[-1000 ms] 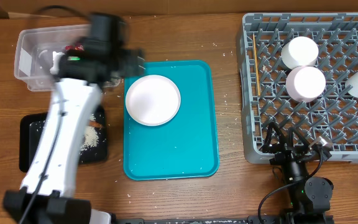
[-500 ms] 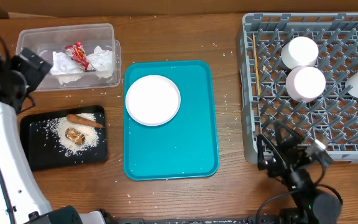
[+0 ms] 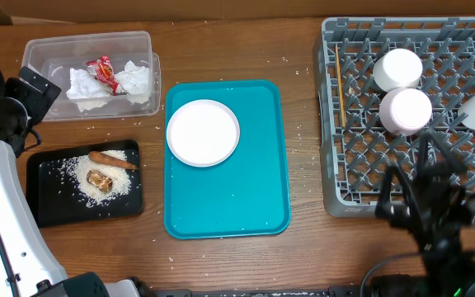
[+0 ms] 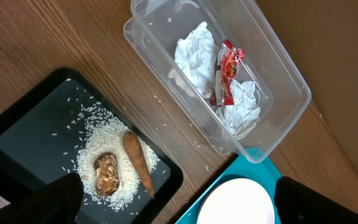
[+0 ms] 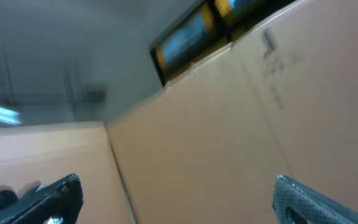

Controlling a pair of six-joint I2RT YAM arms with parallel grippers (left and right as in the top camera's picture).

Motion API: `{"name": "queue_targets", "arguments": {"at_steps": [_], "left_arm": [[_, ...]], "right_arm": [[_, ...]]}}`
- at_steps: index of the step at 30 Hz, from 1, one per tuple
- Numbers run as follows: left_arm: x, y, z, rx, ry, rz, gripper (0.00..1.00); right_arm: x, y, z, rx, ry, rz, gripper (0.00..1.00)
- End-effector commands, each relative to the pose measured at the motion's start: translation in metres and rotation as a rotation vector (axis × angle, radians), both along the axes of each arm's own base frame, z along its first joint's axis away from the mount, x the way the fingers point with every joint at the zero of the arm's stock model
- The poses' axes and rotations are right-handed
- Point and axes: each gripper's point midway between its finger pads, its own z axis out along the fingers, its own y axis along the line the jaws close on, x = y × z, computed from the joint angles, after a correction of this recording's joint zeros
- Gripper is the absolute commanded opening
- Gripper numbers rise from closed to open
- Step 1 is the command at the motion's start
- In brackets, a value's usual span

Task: Sort waste into correct bins and load items into the dishwasher
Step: 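Move the right gripper to the rim of the white plate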

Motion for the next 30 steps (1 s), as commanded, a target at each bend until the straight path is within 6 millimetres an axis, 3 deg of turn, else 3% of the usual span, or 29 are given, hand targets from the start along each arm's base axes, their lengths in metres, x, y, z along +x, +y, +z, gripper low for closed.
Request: {"name": "queue_targets", "arguments": {"at_steps": [1,4,7,12,16,22,26,30], "left_arm": [[-0.001,0.003,0.009,0.007,-0.023,0.025,1.00],[-0.003,0.002,0.007,0.002,-0.011,0.026,1.00],[-0.007,0.000,0.005,-0.007,0.008,0.026,1.00],[-0.013,-0.003,0.000,-0.022,0.039,0.027,1.00],[-0.017,-0.005,-0.003,-0.031,0.057,0.026,1.00],[-0.019,-0.006,-0.004,-0.034,0.065,0.026,1.00],[-0.019,-0.006,-0.004,-0.035,0.064,0.026,1.00],[-0.019,-0.006,-0.004,-0.035,0.064,0.026,1.00]], "right_arm": [[0.032,0.039,0.018,-0.273,0.061,0.129,1.00],[0.076,0.066,0.013,-0.387,0.235,0.281,1.00],[0.119,0.096,-0.007,-0.498,0.407,0.369,1.00],[0.185,0.149,-0.073,-0.688,0.724,0.318,1.00],[0.217,0.181,-0.144,-0.827,0.931,0.217,1.00],[0.229,0.197,-0.237,-0.835,1.213,0.131,1.00],[0.225,0.201,-0.280,-0.845,1.329,0.166,1.00],[0.214,0.220,-0.311,-0.841,1.400,0.306,1.00]]}}
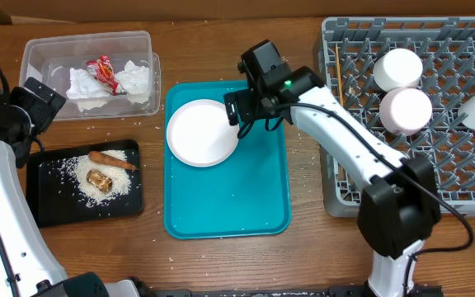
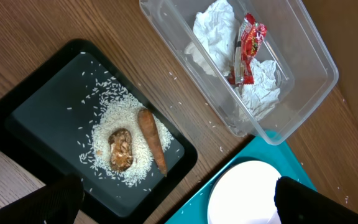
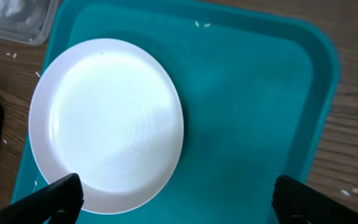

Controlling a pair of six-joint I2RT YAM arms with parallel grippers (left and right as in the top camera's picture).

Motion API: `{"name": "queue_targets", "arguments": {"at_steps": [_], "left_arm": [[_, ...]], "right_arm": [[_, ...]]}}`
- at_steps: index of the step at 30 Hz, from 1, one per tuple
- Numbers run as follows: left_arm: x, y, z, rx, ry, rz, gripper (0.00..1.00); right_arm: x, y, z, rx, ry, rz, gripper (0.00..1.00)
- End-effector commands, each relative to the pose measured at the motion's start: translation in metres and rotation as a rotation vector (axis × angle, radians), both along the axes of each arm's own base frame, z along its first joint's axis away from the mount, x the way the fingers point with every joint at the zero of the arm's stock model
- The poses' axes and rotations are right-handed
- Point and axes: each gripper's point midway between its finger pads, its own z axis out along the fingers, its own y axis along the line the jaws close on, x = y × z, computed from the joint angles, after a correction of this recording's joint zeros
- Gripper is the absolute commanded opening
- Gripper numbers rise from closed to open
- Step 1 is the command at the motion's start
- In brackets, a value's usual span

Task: Sort waste into correct bins and load items into the dishwasher
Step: 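Move the right gripper to the rim of the white plate, then grasp the white plate rim with the right gripper and lift it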

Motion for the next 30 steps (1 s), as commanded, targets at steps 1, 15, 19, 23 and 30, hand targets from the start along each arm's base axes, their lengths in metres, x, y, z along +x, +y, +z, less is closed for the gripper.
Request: {"name": "queue_targets", "arguments": {"at_steps": [1,15,19,23,30], "left_arm": [[0.000,0.002,0.009,0.004,-0.023,0.023,1.00],[0.000,0.002,0.008,0.004,-0.023,0.024,1.00],[0.000,0.002,0.008,0.004,-0.022,0.023,1.00],[0.000,0.002,0.009,0.004,-0.023,0.024,1.00],[0.000,0.002,0.008,0.004,-0.022,0.023,1.00]], "right_arm": [[0.001,0.016,-0.007,0.068,0.048,0.015,1.00],[-0.005,0.020,-0.065,0.019,0.155,-0.012,1.00],[-0.008,0.022,-0.078,-0.007,0.180,-0.088,1.00],[-0.012,0.021,-0.101,-0.103,0.166,-0.114,1.00],[-0.023,0.030,-0.110,-0.188,0.122,-0.120,0.73]]}}
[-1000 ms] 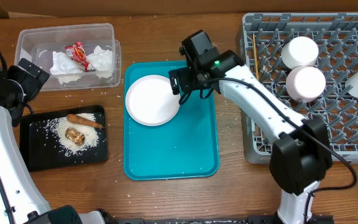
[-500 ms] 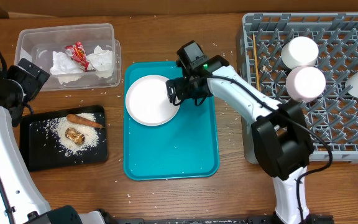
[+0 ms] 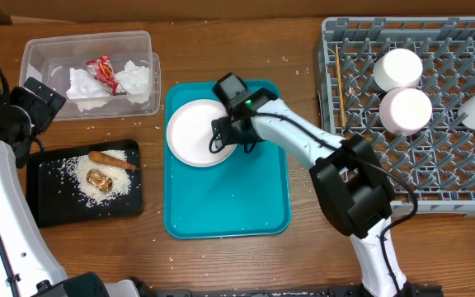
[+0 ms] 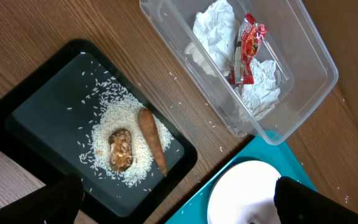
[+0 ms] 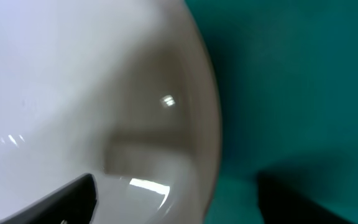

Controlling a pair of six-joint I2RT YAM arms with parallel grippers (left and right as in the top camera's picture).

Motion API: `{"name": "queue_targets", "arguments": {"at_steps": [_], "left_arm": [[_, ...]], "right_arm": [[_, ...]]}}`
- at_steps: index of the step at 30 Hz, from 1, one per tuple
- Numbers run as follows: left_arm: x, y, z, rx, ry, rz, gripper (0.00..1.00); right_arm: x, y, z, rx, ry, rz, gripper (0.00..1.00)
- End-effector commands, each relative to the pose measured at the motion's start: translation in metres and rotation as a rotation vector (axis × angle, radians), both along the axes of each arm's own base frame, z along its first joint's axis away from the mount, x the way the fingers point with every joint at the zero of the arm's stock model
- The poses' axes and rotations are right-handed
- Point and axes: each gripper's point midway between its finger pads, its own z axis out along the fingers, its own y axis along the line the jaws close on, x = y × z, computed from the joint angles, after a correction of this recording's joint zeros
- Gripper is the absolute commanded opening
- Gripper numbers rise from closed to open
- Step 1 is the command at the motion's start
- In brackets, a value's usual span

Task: Sort waste into correct bins and load items into the dishwasher
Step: 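Grasp the white plate rim with the right gripper and lift it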

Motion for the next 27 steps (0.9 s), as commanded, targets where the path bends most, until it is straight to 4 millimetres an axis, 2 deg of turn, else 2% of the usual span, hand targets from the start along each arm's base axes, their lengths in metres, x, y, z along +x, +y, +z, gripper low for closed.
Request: {"name": "queue_targets", "arguments": {"at_steps": [1,8,11,12,16,20,23,27], "left_arm": [[0.000,0.002,0.008,0.004,-0.022,0.023,1.00],[0.000,0.002,0.008,0.004,-0.022,0.023,1.00],[-0.001,0.002,0.008,0.004,-0.022,0.024,1.00],[-0.001,0.002,0.008,0.004,-0.022,0.024,1.00],[-0.001,0.005,0.008,0.017,-0.017,0.031,1.00],[-0.004,0.009,0.008,0.036,-0.005,0.044,1.00],[-0.006,0.010,0.007,0.046,0.007,0.052,1.00],[-0.006,0.011,0.007,0.047,0.008,0.053,1.00]], "right_arm": [[0.004,-0.003,-0.005,-0.061,-0.040,-0.058,0.67],[0.005,-0.010,-0.003,-0.082,-0.032,-0.074,0.26],[0.009,-0.013,0.009,-0.084,-0.027,-0.084,0.05],[0.012,-0.015,0.017,-0.083,-0.027,-0.091,0.04],[0.031,-0.025,0.072,-0.054,-0.052,-0.156,0.04],[0.056,-0.053,0.147,0.001,-0.130,-0.221,0.04],[0.072,-0.090,0.201,0.025,-0.210,-0.244,0.04],[0.083,-0.155,0.257,0.011,-0.304,-0.292,0.04]]}}
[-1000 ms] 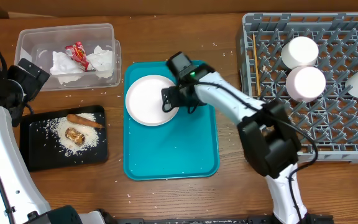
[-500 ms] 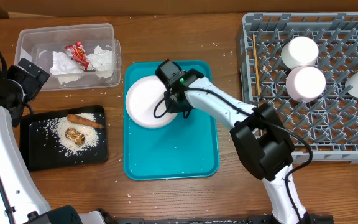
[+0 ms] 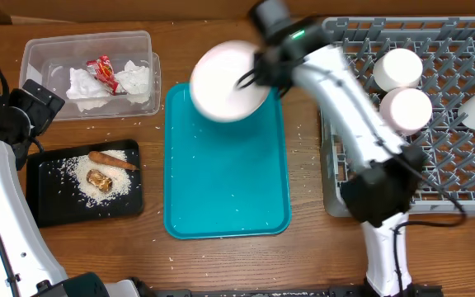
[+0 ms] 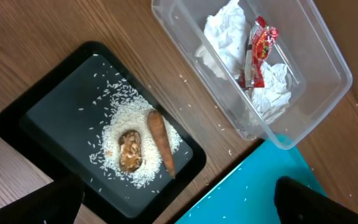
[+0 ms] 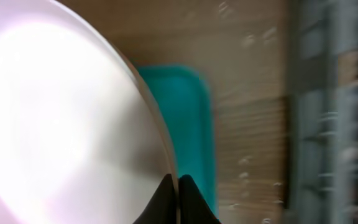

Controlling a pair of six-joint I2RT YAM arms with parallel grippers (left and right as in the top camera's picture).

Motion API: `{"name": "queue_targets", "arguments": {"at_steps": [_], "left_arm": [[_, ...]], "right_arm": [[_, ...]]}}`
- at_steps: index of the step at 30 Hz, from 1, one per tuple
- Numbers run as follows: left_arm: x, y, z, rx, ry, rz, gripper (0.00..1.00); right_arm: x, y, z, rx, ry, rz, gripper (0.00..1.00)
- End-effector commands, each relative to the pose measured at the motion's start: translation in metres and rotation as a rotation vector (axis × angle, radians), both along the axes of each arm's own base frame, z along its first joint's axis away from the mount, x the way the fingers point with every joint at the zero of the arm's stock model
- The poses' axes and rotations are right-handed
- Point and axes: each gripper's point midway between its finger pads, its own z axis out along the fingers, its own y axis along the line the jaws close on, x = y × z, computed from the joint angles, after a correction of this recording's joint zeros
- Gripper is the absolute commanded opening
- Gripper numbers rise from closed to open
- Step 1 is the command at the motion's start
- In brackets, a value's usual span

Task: Sort waste into correct bins and load items into the dishwasher
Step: 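Grasp the white plate rim with the right gripper and lift it, then carry the plate right over the dish rack with the right gripper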

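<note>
My right gripper [image 3: 252,81] is shut on the rim of the white plate [image 3: 225,81], holding it in the air above the top of the teal tray [image 3: 225,181]; the wrist view shows the plate [image 5: 61,124] pinched between my fingertips [image 5: 166,193]. The grey dishwasher rack [image 3: 411,157] at right carries two white cups [image 3: 402,87] and a white cup on its side. My left gripper [image 4: 173,205] hovers open over the black tray [image 4: 73,124] with rice, a carrot [image 4: 161,142] and a brown scrap.
A clear plastic bin [image 3: 89,74] at the back left holds crumpled tissues and a red wrapper [image 4: 258,51]. A wooden chopstick [image 3: 337,82] lies along the rack's left edge. Rice grains are scattered on the wooden table [image 3: 303,247].
The right gripper was low on the plate's edge on the teal tray; now it is shut on the rim and holds the plate above the tray's top edge. The left wrist view shifted slightly.
First the plate lay on the teal tray with the right arm folded at the front right. Then the right gripper hung open over the plate, then was down at its rim. Now it holds the plate clear of the tray.
</note>
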Motion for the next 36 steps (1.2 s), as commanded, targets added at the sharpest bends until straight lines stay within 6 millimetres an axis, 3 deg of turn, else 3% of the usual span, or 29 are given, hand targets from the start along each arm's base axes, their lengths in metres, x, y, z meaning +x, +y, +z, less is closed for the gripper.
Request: {"name": "queue_targets", "arguments": {"at_steps": [1,5,10,12,14,18,25,36], "left_arm": [[-0.002,0.006,0.009,0.022,-0.017,0.033,1.00],[-0.001,0.006,0.009,0.022,-0.018,0.033,1.00],[0.002,0.008,0.011,0.034,-0.035,0.036,1.00],[0.004,0.009,0.012,0.038,-0.043,0.036,1.00],[0.005,0.010,0.013,0.040,-0.047,0.036,1.00],[0.005,0.009,0.013,0.040,-0.046,0.035,1.00],[0.001,0.012,0.012,0.054,-0.030,0.047,1.00],[0.000,0.014,0.012,0.065,-0.025,0.054,1.00]], "right_arm": [[0.007,-0.064,0.078,-0.038,-0.175,-0.047,0.04],[0.004,-0.160,0.107,-0.230,-0.233,-0.256,0.04],[-0.005,-0.247,0.115,-0.441,-0.225,-0.456,0.04],[-0.007,-0.264,0.116,-0.501,-0.226,-0.501,0.04],[-0.004,-0.274,0.115,-0.538,-0.231,-0.518,0.04],[0.011,-0.275,0.101,-0.594,-0.223,-0.446,0.04],[0.023,-0.296,0.077,-0.760,-0.232,-0.505,0.04],[0.033,-0.286,0.027,-0.744,-0.196,-0.466,0.04]]}}
